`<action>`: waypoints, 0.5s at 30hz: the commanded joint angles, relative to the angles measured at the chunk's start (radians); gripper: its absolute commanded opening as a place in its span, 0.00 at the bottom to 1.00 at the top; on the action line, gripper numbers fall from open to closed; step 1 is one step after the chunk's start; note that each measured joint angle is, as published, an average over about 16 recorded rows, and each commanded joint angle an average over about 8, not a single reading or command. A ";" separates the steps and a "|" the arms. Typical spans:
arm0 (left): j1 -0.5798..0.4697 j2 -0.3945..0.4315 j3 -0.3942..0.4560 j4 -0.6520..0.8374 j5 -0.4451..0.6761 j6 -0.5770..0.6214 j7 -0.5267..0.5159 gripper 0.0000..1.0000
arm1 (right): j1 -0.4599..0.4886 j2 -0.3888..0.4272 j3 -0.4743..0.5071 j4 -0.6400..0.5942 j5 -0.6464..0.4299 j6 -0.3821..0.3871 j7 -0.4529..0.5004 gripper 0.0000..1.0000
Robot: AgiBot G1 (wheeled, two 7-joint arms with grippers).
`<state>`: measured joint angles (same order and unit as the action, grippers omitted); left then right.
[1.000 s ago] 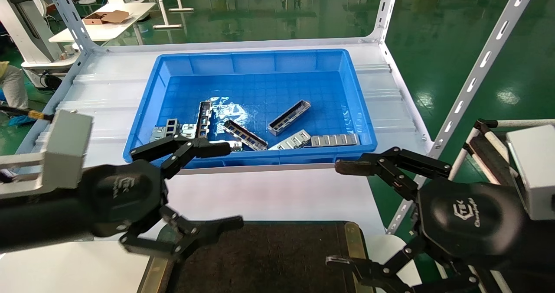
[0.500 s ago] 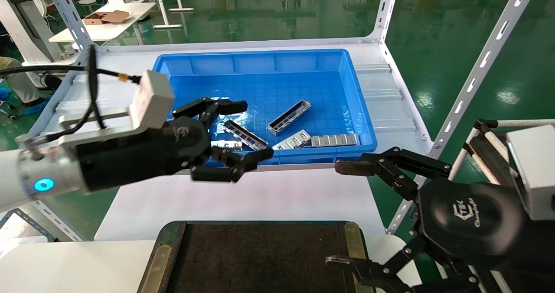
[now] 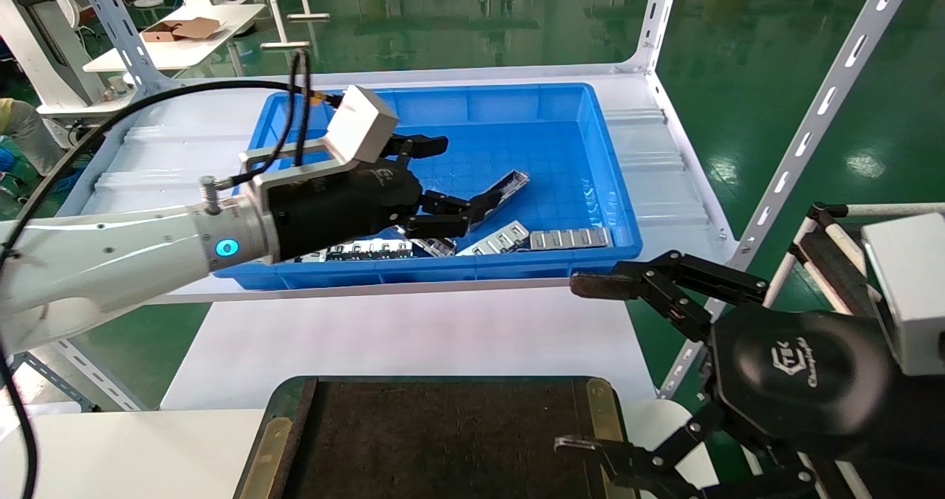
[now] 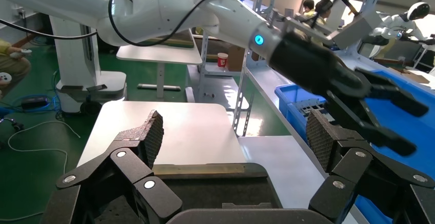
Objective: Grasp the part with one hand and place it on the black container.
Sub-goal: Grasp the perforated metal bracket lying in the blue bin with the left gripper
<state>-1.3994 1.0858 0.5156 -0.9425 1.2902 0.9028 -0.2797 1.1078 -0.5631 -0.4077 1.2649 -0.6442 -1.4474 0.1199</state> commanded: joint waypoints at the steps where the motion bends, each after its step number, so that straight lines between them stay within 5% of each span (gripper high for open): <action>1: -0.015 0.030 0.014 0.035 0.028 -0.028 0.000 1.00 | 0.000 0.000 0.000 0.000 0.000 0.000 0.000 1.00; 15: -0.132 0.241 0.069 0.376 0.123 -0.175 0.051 1.00 | 0.000 0.000 0.000 0.000 0.000 0.000 0.000 1.00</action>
<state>-1.5245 1.3139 0.5868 -0.5831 1.4025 0.7320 -0.2331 1.1079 -0.5631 -0.4077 1.2649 -0.6442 -1.4474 0.1198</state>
